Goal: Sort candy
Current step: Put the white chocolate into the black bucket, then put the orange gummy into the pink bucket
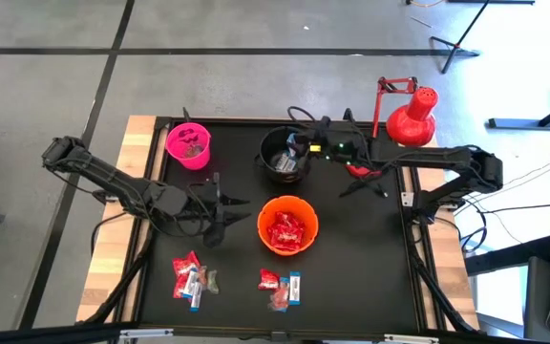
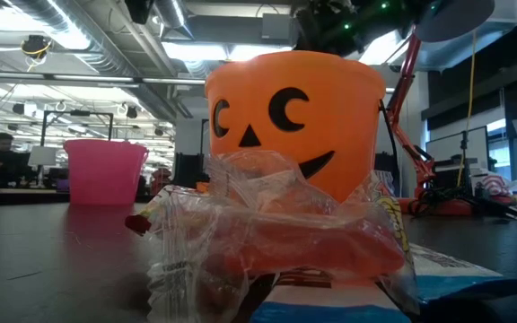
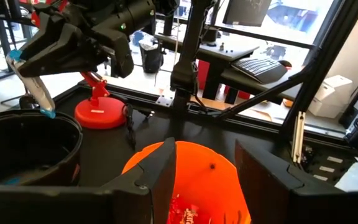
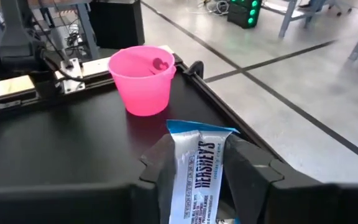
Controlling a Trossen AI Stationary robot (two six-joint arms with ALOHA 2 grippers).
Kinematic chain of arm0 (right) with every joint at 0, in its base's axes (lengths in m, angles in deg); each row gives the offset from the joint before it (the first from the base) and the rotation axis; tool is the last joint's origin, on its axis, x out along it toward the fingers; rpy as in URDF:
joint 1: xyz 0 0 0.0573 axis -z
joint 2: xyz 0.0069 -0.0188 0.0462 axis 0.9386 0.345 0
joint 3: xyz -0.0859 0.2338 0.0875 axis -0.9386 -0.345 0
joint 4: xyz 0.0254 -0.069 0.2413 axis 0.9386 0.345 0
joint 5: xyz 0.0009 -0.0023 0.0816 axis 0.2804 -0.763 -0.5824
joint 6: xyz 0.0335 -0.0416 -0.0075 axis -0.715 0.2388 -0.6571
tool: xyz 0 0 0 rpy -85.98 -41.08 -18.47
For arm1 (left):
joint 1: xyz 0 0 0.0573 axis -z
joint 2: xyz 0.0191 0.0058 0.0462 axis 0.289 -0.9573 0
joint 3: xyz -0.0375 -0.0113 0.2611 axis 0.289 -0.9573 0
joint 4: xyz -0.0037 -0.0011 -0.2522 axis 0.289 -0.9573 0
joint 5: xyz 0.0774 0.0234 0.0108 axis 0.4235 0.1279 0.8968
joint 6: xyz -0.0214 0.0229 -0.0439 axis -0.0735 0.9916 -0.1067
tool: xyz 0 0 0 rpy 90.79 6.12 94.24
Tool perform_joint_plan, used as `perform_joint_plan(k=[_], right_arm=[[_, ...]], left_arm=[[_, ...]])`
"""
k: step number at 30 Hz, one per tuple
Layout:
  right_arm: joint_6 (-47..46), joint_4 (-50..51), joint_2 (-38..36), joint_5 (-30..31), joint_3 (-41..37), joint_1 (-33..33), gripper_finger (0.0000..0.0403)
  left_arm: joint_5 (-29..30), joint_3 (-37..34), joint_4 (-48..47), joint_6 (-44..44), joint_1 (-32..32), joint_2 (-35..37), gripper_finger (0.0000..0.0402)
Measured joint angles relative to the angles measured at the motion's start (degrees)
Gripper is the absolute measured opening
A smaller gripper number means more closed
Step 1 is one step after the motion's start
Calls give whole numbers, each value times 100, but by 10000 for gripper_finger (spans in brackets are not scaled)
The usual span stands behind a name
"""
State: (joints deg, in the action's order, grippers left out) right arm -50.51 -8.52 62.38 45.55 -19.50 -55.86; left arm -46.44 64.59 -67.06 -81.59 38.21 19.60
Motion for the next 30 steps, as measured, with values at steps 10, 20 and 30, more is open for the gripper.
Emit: perform_joint_plan(k=[10,20,30], right_arm=[[-73,-177,-26,41,2,-8,187],[-472,-277,-201,-778,2,-26,219],[-958,-617,-669,-2450,82,-1638,220]], left_arm=[[31,0,-9,0,0,0,153],[33,0,-22,2,0,0,153],[140,0,-37,46,0,0,153]])
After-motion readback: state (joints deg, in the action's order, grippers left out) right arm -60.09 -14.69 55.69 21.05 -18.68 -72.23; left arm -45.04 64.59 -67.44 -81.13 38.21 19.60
